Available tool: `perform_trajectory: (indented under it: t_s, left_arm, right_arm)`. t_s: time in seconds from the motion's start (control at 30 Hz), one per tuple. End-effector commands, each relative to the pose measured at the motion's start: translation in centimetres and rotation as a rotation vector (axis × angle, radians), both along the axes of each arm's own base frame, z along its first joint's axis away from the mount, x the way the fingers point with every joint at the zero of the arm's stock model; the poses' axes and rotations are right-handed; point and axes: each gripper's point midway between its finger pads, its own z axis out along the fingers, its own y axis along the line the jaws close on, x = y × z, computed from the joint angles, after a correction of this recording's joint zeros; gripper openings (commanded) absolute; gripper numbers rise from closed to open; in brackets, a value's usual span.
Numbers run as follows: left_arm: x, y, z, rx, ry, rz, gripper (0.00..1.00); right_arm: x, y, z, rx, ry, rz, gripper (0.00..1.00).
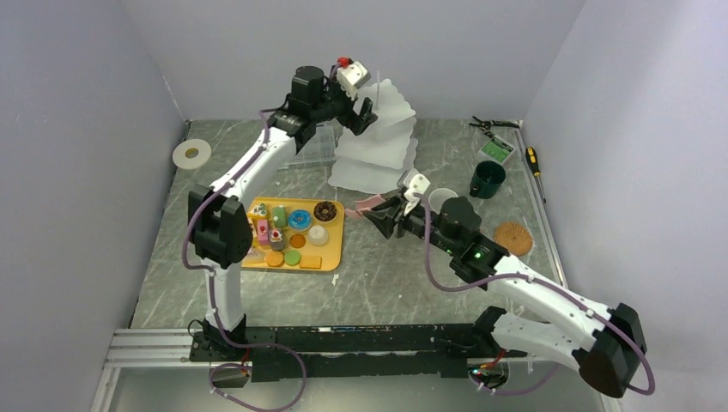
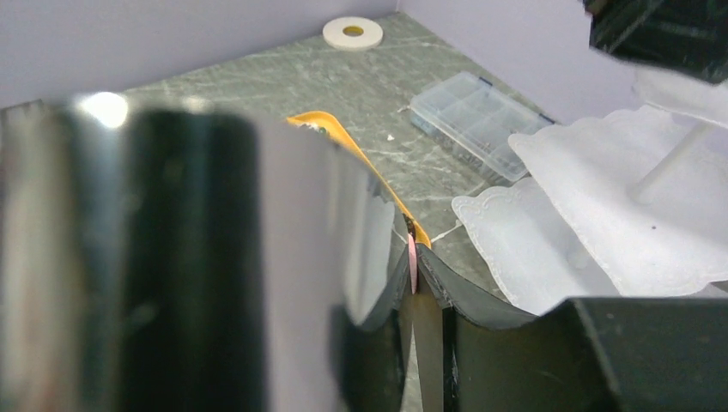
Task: Serve the afternoon tea
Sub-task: Adjust the desert table at the center of the board, then pick up the desert from the tray.
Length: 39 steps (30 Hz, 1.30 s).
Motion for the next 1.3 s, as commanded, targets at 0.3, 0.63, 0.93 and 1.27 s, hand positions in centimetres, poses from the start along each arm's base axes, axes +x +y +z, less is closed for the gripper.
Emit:
perform_trajectory:
  t_s: [0.3, 0.63, 0.93, 1.27]
  left_arm:
    - [-7.1, 15.3, 3.6, 0.16, 0.238, 0.315, 0.93]
    - [-12.0, 24.4, 0.7, 0.257, 0.402, 0.507, 0.93]
    - [-13.1, 24.8, 0.7, 0.275, 0.369, 0.495, 0.93]
    - [-13.2, 24.9, 1.1, 0.276, 0.337, 0.495, 0.93]
  right_arm:
    - [4.5, 5.6, -1.4, 0.041, -0.094, 0.0, 0.53]
    - [7.7, 8.9, -4.8, 0.023, -0.132, -0.094, 0.54]
    - [9.9, 10.3, -6.2, 0.042, -0.134, -0.171, 0.59]
    - [10.5, 11.4, -8.8, 0.038, -0.082, -0.18, 0.64]
